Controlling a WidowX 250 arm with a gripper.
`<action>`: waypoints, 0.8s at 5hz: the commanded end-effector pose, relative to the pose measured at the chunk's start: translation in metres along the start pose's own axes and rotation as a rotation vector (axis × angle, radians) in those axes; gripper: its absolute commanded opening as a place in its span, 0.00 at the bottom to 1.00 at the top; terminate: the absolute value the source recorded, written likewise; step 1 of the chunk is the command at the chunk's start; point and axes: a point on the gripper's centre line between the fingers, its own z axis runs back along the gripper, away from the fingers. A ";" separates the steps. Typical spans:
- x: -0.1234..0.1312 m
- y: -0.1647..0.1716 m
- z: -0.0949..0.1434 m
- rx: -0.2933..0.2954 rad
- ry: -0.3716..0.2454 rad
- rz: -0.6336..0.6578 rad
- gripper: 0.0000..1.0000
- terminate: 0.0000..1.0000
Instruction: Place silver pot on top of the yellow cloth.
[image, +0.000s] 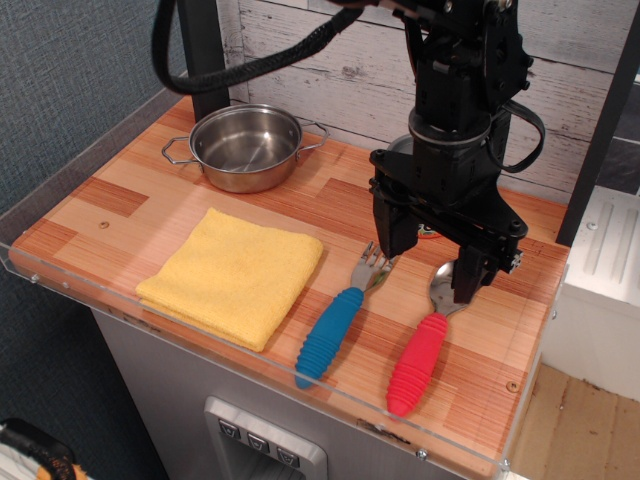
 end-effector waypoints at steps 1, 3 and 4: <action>0.000 0.000 0.000 0.000 0.000 0.000 1.00 0.00; -0.006 0.034 0.002 0.026 0.011 -0.033 1.00 0.00; -0.009 0.054 0.006 0.082 0.015 -0.016 1.00 0.00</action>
